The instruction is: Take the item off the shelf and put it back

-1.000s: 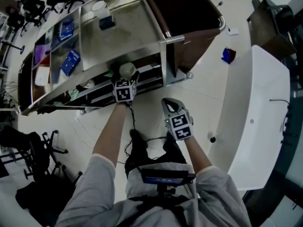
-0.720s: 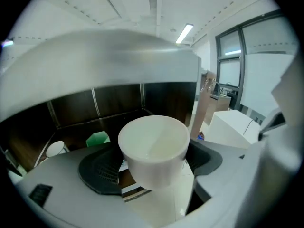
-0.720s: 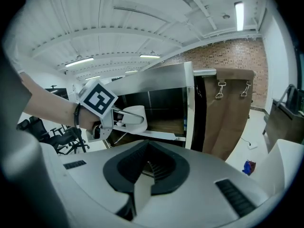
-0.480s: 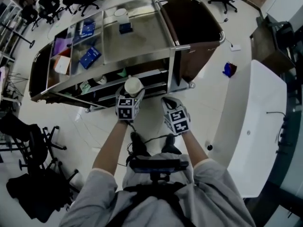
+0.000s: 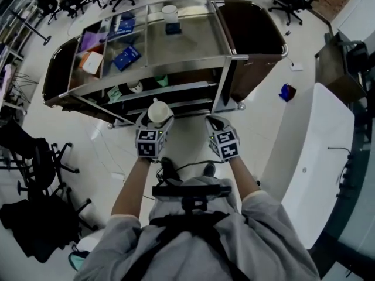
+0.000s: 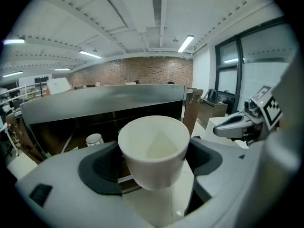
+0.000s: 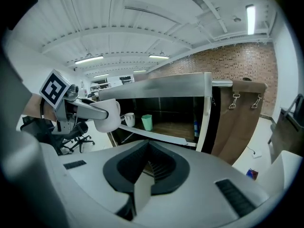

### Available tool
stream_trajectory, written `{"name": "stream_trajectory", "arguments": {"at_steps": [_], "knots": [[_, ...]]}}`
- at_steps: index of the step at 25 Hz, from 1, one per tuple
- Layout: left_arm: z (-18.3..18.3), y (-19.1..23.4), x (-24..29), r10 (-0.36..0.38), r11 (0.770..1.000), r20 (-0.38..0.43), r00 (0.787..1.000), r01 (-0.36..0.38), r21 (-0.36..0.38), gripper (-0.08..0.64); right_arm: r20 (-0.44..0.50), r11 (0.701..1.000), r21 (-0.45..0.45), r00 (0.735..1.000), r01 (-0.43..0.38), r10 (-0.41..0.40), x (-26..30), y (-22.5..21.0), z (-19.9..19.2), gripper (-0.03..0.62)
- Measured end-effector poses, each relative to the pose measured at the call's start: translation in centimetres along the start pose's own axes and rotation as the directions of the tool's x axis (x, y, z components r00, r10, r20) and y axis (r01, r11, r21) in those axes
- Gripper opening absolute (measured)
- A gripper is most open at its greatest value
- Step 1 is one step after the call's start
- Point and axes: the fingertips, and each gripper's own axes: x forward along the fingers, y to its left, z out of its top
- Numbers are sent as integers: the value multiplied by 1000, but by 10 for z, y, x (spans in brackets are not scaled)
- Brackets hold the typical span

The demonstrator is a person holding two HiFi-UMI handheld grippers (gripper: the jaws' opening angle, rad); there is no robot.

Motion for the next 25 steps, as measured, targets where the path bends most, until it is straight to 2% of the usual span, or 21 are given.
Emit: {"name": "stream_trajectory", "arguments": {"at_steps": [5, 10, 17, 25], "knots": [[-10, 25, -28, 42, 998, 19, 999, -42, -48, 420, 2, 1000, -7, 1000, -13, 13, -1, 7, 5, 9], [-21, 38, -46, 69, 996, 34, 997, -67, -52, 420, 10, 1000, -16, 1000, -17, 18, 0, 13, 12, 9], [-36, 50, -51, 110, 993, 2, 994, -110, -46, 419, 4, 1000, -16, 1000, -23, 23, 4, 15, 12, 9], [-37, 55, -49, 128, 990, 5, 992, -128, -68, 419, 0, 1000, -6, 1000, -21, 21, 6, 10, 11, 9]]}}
